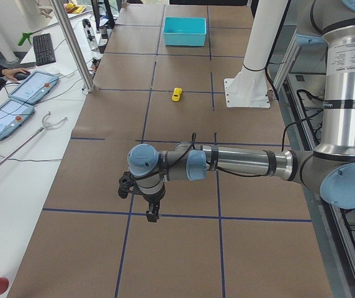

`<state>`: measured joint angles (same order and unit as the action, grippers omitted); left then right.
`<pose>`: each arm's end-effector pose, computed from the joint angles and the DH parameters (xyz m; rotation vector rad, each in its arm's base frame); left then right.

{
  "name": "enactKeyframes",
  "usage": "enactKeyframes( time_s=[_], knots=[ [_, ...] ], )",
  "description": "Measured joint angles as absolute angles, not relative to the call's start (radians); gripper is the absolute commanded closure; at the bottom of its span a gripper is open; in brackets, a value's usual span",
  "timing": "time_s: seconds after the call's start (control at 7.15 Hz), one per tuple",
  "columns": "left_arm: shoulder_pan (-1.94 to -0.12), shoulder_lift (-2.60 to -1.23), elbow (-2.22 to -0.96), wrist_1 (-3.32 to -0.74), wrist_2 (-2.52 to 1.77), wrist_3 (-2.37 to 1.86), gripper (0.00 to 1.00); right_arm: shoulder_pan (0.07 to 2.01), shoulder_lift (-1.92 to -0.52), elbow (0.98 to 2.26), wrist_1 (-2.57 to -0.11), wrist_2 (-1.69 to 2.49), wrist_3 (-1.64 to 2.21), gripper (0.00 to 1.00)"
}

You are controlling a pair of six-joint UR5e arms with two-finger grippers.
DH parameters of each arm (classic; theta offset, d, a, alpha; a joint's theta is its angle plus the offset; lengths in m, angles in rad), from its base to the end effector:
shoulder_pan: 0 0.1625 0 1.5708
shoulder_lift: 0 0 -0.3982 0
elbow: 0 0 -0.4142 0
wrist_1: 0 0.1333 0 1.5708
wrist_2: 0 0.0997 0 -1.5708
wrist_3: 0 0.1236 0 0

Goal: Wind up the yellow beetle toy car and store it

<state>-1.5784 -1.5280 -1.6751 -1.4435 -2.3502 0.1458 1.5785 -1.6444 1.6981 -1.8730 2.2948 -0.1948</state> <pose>-0.0502 -0.4897 0.6292 -0.0025 0.7820 0.1055 0.0550 -0.4578 0.6517 -0.1635 -0.7405 -0.0881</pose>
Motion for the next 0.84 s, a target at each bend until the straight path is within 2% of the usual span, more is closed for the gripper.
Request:
enactKeyframes(
  time_s=[0.84],
  knots=[
    [-1.572, -1.555, -1.691, -1.441, -2.347, 0.143, 0.0, 1.578, -1.644, 1.699, -1.873, 2.295, -0.195, 0.0]
  ],
)
